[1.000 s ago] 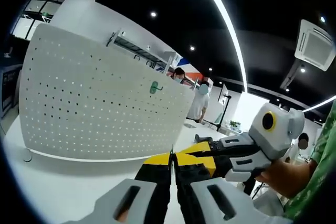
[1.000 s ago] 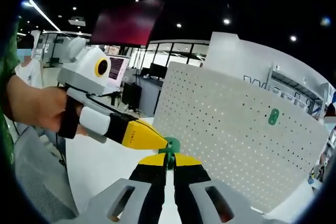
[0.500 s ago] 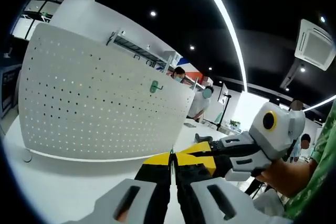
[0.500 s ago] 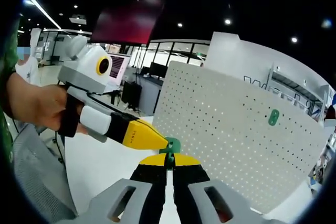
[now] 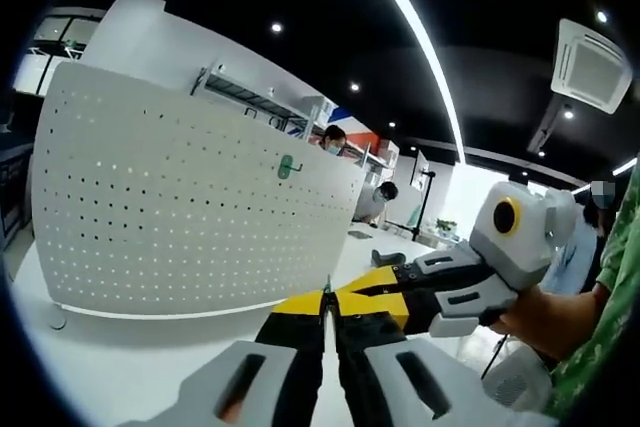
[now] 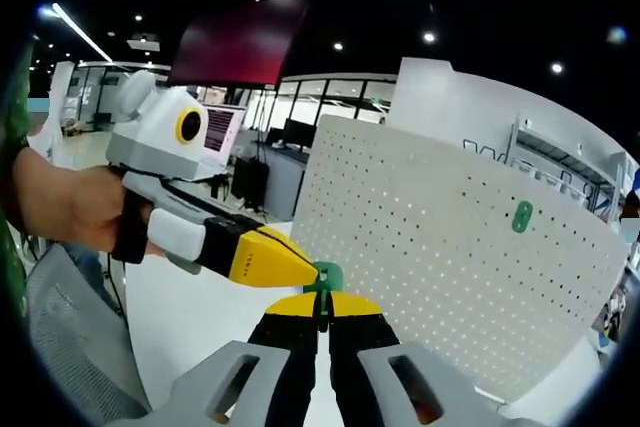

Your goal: Insert the hook assembly into the mounting plate slot until the hook locks in place.

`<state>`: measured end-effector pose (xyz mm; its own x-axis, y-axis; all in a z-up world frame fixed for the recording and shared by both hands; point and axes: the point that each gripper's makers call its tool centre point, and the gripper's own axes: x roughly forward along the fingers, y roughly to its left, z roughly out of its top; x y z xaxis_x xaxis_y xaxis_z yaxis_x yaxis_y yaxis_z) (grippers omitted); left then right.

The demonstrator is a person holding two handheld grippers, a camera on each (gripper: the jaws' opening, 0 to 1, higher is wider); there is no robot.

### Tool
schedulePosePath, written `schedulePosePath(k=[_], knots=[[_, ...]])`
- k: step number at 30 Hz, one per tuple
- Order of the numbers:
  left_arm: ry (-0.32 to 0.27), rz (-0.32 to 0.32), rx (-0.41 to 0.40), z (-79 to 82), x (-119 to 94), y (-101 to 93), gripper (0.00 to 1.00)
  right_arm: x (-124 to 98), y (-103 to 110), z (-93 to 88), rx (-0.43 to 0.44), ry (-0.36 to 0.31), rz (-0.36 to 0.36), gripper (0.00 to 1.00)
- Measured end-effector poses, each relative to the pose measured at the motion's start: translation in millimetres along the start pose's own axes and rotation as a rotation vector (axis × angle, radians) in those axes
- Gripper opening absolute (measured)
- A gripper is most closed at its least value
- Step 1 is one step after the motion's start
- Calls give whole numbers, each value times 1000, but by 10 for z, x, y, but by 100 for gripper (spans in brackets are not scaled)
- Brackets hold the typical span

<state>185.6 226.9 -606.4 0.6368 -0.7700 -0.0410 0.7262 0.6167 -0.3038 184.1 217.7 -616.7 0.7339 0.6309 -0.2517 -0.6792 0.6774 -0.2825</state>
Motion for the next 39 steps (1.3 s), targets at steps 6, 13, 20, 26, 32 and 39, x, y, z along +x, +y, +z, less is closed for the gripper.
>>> schedulePosePath(k=[6,13,20,26,32,39], knots=[[4,-6,2,-3,4,-3,5,-3,-10,9,3,-1,-3,1],[8,-1,8,-8,-24,29,8,-5,-30,-9,7,5,-7,1],[1,-6,-2,17,-18,14,7,-2,17,4,-7,13,8,1],[1,1,-12,20,-26,24,2,-21,28,25,-3,4,10,1],[-1,-4,-25,33,-33,12,2,-35,35,41,-6,-2,7,1],[-8,-15,-98,47,-37,7,2,-43,28,59,-11,-10,5,1]])
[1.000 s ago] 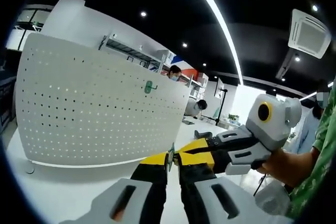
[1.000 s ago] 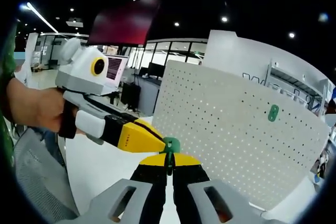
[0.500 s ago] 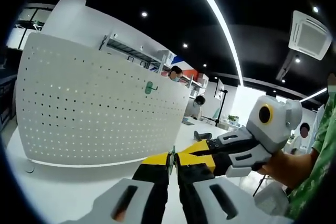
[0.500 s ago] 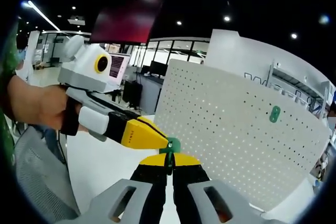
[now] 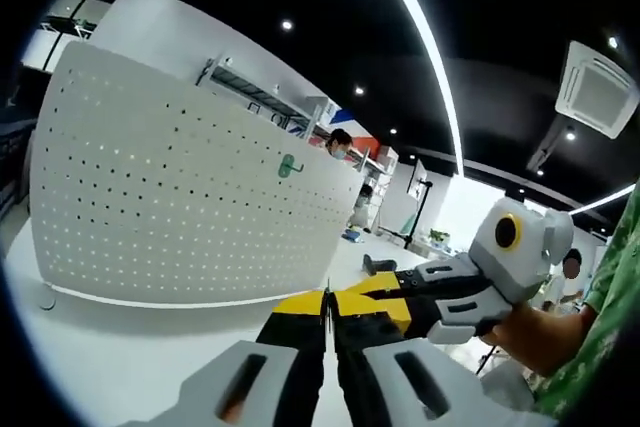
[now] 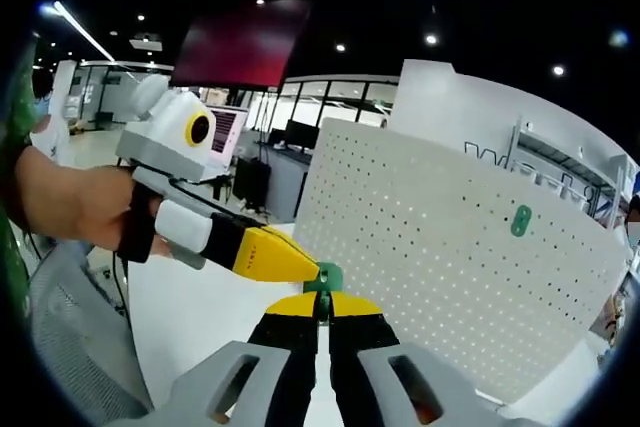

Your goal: Insert the hook assembly into the mounting plate slot until the hook locks in place.

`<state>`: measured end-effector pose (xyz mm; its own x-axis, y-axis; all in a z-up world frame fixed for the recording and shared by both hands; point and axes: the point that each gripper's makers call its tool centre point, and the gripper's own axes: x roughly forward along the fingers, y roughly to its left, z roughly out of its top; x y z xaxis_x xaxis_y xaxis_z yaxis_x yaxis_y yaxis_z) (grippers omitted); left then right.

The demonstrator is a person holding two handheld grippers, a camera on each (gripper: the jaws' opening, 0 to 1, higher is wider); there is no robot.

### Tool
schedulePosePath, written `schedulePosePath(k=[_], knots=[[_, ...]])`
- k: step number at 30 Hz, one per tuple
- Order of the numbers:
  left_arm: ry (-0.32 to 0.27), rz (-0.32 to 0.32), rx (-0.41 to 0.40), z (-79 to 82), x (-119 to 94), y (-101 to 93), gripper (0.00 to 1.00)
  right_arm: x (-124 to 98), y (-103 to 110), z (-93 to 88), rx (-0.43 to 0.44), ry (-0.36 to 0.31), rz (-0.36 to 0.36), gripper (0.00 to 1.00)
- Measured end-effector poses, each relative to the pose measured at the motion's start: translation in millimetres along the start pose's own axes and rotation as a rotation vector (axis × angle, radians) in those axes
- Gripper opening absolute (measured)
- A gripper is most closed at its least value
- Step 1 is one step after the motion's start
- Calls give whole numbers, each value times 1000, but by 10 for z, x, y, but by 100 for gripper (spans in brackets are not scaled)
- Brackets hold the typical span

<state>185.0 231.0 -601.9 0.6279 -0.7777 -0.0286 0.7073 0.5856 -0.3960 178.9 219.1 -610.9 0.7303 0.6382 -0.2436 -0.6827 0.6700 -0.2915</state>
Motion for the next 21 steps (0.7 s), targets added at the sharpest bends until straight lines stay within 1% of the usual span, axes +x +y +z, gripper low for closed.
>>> schedulePosePath(k=[10,11,12,15,18,21], knots=[[-3,-2,-31,-5,6,19,2,15,-13,-2,4,-1,-5,0],[-2,-1,-30,-7,7,19,2,18,-9,-12,6,4,-3,0],[2,1,-6,-15,11,24,2,23,-12,-15,4,5,-4,0],[-3,-3,5,-9,12,19,4,25,-16,-15,0,5,-7,0],[-9,-5,11,5,14,7,9,32,-24,-29,-1,11,-8,0],[-2,-7,18,-4,10,12,9,30,-33,-26,0,10,-12,0]])
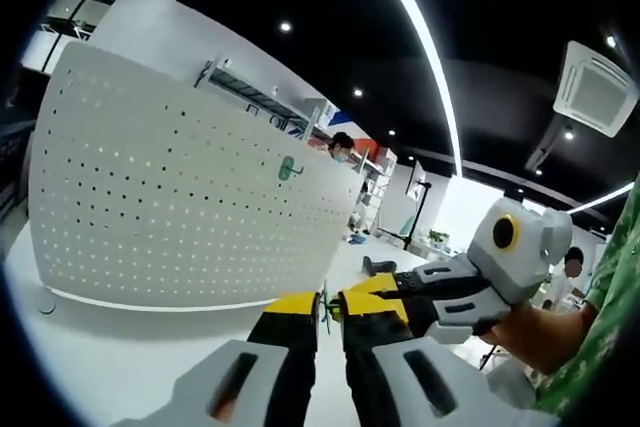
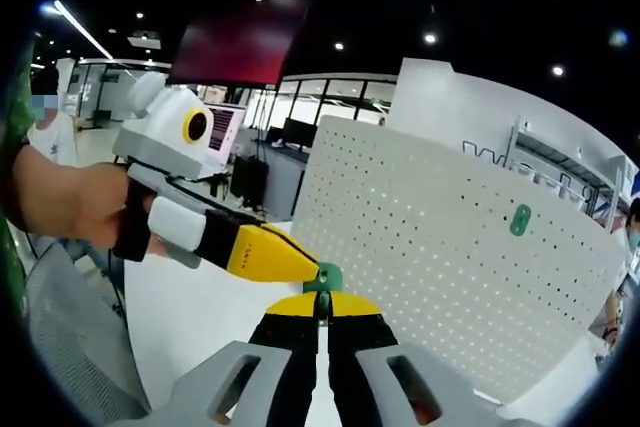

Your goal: Insert the hook assembly into the mounting plate slot until the hook locks in place.

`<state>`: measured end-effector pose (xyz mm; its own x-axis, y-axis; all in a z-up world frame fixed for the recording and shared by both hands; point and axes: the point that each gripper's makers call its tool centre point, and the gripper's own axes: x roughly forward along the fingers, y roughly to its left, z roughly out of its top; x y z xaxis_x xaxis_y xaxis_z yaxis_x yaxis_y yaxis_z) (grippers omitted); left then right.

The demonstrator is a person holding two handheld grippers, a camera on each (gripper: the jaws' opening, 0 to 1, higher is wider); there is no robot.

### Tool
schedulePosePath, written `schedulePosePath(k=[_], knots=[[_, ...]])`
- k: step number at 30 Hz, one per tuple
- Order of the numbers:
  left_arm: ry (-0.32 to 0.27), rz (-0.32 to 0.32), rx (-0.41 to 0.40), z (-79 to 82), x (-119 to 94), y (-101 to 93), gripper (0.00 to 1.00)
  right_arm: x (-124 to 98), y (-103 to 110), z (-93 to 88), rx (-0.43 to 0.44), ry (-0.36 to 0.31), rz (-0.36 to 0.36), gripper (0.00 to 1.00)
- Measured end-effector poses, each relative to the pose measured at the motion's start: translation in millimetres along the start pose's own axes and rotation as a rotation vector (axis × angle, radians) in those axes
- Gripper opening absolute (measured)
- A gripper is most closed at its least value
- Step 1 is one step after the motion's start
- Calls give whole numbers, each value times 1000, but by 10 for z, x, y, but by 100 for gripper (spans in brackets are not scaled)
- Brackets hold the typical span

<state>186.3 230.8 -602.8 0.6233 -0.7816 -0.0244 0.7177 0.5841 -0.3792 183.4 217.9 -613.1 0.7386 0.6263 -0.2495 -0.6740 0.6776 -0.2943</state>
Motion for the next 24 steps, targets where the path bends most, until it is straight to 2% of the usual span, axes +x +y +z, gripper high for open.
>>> schedulePosePath(k=[10,19,24], knots=[[8,2,51,-11,-25,-4,17,-9,-57,-23,18,6,-16,0],[18,-8,81,-28,-24,-29,32,-19,-95,-35,22,13,-28,0],[45,-20,103,-75,-21,-43,39,-27,-108,-27,21,14,-31,0]])
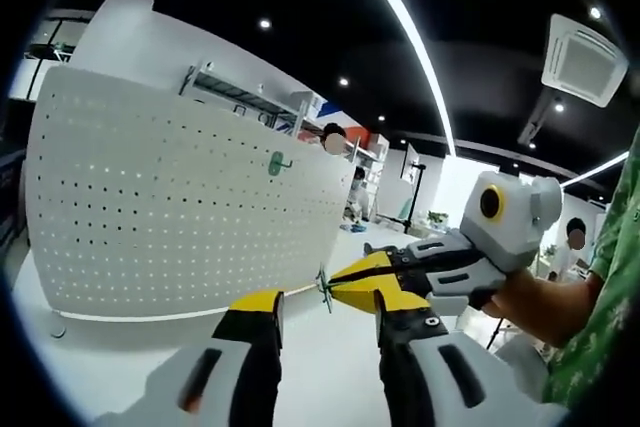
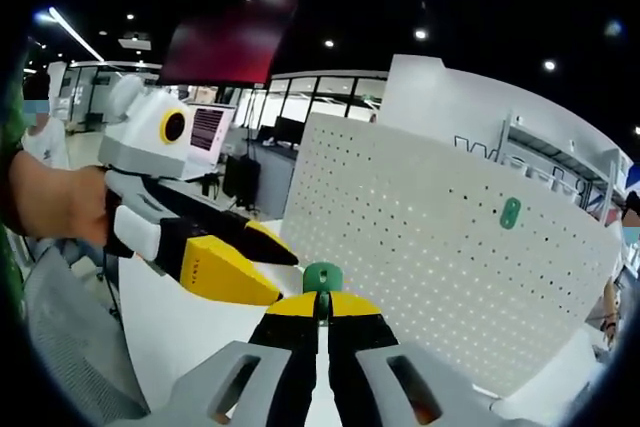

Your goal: Insert the hook assembly into the mounting plate slot until the hook locks in place.

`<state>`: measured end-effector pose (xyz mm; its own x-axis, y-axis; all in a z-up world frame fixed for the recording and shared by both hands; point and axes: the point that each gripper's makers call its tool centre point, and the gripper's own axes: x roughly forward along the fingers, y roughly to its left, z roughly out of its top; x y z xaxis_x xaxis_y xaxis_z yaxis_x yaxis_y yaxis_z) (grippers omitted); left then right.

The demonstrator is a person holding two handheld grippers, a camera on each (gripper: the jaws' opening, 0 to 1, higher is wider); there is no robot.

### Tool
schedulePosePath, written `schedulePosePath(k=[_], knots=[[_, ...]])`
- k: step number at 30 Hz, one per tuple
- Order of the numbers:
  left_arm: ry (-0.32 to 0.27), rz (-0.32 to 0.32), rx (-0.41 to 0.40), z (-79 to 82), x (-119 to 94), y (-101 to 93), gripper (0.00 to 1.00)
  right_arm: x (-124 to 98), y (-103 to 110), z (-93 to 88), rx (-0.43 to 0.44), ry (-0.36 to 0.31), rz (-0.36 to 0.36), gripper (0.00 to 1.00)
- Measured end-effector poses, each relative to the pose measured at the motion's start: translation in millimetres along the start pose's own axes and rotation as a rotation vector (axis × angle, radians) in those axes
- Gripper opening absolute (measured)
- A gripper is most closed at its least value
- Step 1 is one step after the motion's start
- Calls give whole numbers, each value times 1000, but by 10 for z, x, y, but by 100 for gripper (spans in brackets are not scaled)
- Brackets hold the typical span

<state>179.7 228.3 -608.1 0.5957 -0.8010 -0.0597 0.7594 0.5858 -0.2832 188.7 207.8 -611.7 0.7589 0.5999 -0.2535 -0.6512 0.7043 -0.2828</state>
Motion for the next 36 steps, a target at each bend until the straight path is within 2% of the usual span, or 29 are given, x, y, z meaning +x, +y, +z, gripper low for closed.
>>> schedulePosePath(k=[5,17,25,36], knots=[[7,-6,3,-7,-17,-8,42,-7,-3,8,-1,2,-1,0],[-6,10,1,36,-174,0,42,-82,38,66,-3,1,4,0],[-1,13,5,20,-255,-76,41,-164,69,104,-8,-4,-6,0],[-39,2,10,99,-313,-210,40,-325,24,138,-10,-10,-34,0]])
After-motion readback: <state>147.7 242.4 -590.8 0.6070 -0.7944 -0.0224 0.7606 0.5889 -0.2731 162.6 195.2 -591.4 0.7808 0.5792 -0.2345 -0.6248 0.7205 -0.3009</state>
